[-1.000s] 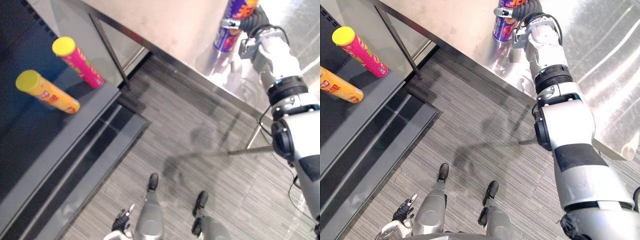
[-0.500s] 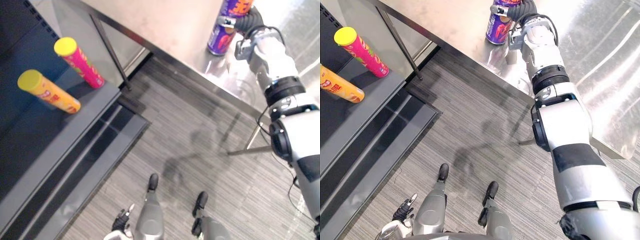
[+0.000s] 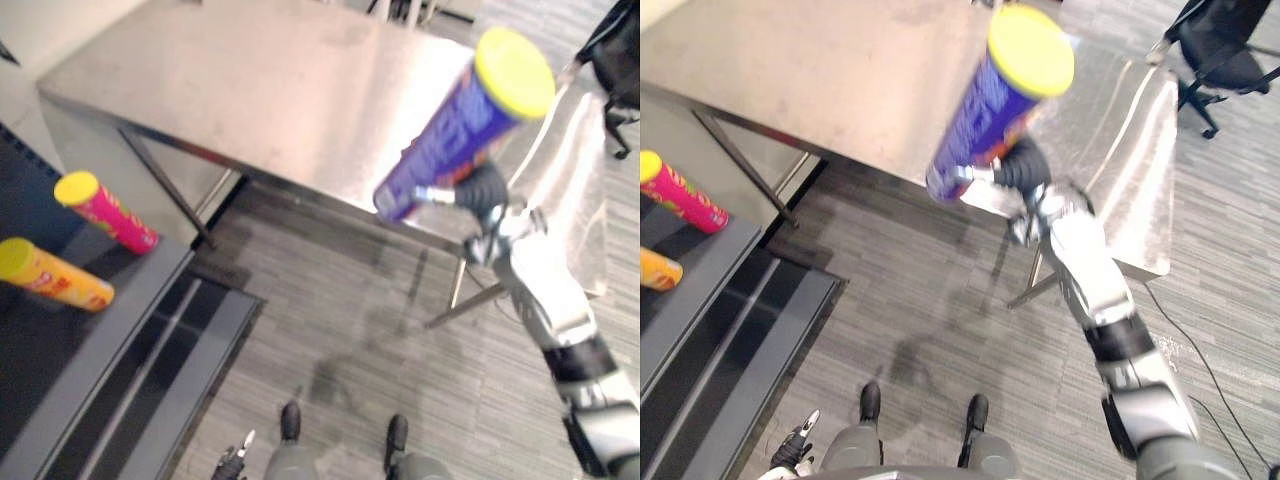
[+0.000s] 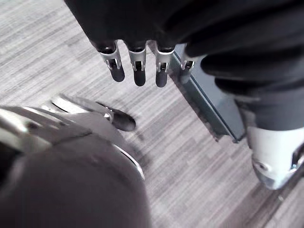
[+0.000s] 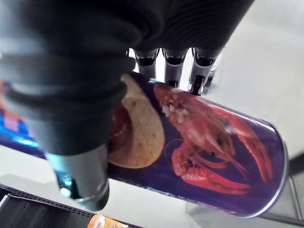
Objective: Put the gum and the chips on the shelf.
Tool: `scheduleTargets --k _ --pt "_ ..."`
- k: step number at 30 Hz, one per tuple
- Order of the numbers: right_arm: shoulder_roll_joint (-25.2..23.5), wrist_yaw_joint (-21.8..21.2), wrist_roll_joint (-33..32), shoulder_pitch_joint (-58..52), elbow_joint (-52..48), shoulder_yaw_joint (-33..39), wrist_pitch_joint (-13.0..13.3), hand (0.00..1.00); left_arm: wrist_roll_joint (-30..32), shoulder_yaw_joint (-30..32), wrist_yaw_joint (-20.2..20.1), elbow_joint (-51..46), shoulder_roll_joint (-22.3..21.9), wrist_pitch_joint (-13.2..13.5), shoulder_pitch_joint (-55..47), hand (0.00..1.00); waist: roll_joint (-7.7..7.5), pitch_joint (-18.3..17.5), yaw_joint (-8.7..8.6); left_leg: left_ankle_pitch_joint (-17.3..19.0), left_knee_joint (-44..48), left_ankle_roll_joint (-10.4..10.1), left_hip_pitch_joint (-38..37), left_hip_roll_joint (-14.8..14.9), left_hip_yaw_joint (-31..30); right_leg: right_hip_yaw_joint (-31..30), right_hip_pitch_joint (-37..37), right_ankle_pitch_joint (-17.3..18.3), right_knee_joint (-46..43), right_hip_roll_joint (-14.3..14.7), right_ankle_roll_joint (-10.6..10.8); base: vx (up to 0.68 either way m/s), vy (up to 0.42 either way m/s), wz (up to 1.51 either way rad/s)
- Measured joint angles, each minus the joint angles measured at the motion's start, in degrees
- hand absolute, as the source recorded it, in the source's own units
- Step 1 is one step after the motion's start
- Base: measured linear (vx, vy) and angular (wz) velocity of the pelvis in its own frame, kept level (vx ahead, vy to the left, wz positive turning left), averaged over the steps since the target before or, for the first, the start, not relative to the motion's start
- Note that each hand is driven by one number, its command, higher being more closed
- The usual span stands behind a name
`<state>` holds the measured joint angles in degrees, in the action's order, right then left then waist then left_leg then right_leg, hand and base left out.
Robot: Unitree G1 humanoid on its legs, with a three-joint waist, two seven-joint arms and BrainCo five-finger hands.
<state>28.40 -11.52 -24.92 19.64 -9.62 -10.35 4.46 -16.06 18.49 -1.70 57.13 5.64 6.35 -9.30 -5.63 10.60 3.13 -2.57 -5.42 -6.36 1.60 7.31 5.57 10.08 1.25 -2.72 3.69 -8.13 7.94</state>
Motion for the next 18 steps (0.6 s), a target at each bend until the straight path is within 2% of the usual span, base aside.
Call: scheduleTargets --k 2,5,7,9,12,18 --pt "-4.3 -2.8 0.4 -13.7 -3.6 1.8 0.2 1.0 1.6 0.5 -0.8 0.6 -0.6 -0.1 -0.2 0.0 0.39 -2.8 -0.64 0.5 0.0 -0.1 -1.3 0.0 -0.1 -0.1 -0.9 1.2 -0.9 -0.1 0.0 0.0 0.0 0.0" --pt "-8.4 -4.8 3.3 -24.9 -3.8 1.8 0.4 1.0 1.5 1.7 -1.0 2.2 -1.0 -0.2 -0.7 0.0 1.19 -4.6 -1.52 0.9 0.0 -0.3 -3.3 0.0 -0.1 -0.1 -1.9 2.5 -2.5 -0.3 -0.1 0.0 0.0 0.0" --pt "-11.5 -6.2 8.9 -34.1 -4.2 2.7 0.4 1.0 1.6 1.7 -1.3 2.4 -1.2 -0.2 -1.4 0.0 1.99 -5.8 -1.79 1.4 0.0 -0.7 -4.4 -0.1 -0.3 0.2 -2.8 3.5 -3.2 -0.5 0.0 -0.04 -0.008 0.05" --pt "-13.7 -6.4 13.0 -39.0 -4.0 3.1 0.4 1.0 1.6 1.8 -1.4 3.5 -1.5 -0.2 -1.8 0.0 2.7 -6.3 -2.25 1.4 0.0 -0.7 -5.2 -0.2 -0.6 0.4 -3.7 3.6 -3.4 -0.6 0.1 -0.04 -0.004 0.09" --pt "-16.7 -6.4 14.6 -44.7 -3.7 3.3 0.4 1.0 1.6 2.1 -1.4 4.6 -2.2 -0.3 -3.4 0.0 4.09 -7.4 -3.1 1.4 0.0 -0.7 -6.3 -0.3 -0.5 0.3 -4.6 3.7 -3.4 -0.9 0.1 -0.04 0.004 0.02" --pt "-19.9 -5.8 20.7 -48.4 -2.6 5.3 0.4 1.0 1.6 2.0 -1.4 6.5 -2.7 -0.3 -4.0 0.0 5.23 -8.0 -3.12 1.7 0.0 -0.6 -6.8 0.0 0.2 -0.9 -4.5 3.9 -3.5 -0.5 -0.2 -0.03 -0.004 -0.07"
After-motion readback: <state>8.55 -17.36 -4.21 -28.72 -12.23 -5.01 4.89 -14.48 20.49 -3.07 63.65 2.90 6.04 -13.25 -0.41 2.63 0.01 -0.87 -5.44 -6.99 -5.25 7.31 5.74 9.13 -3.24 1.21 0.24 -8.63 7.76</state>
